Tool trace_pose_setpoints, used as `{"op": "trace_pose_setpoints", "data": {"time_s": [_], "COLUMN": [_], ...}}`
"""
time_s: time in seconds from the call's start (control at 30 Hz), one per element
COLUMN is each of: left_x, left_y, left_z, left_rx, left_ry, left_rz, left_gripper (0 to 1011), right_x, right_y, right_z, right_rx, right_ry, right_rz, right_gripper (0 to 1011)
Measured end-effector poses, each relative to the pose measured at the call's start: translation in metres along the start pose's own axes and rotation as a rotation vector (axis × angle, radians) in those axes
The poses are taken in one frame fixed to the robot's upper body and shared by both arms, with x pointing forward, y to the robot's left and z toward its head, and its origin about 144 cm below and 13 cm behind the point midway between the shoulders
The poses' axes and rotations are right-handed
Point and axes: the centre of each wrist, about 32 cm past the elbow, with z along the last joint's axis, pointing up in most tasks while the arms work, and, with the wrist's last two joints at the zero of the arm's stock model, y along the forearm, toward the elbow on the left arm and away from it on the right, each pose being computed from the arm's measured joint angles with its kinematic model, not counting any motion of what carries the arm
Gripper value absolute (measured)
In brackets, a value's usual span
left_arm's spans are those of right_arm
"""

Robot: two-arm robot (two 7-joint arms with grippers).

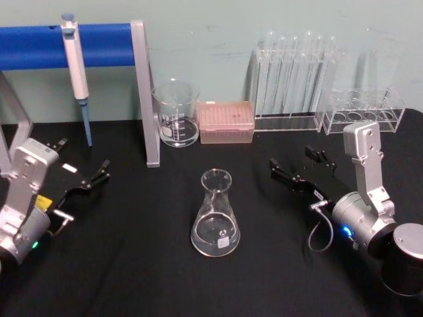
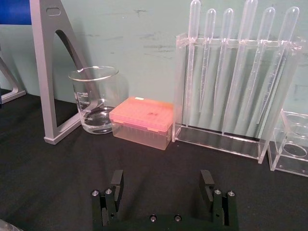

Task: Grasp the erlenmeyer flask with one hand, shake it three times, then place it back.

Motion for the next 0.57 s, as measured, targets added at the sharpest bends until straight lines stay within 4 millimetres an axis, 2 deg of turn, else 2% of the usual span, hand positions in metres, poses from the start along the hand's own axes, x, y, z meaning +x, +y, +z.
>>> {"op": "trace_pose_setpoints", "data": {"time_s": [0.57], "left_x": [0.0000], "left_y": [0.0000], "left_z": [0.0000], "left_rx": [0.000], "left_ry": [0.000], "left_rz": [0.000], "left_gripper": [1001], "right_x": [0.0000], "right_y": [0.0000], "right_z": [0.0000], "right_rx": [0.000], "right_ry": [0.000], "right_rz": [0.000], "right_gripper": [1003]}}
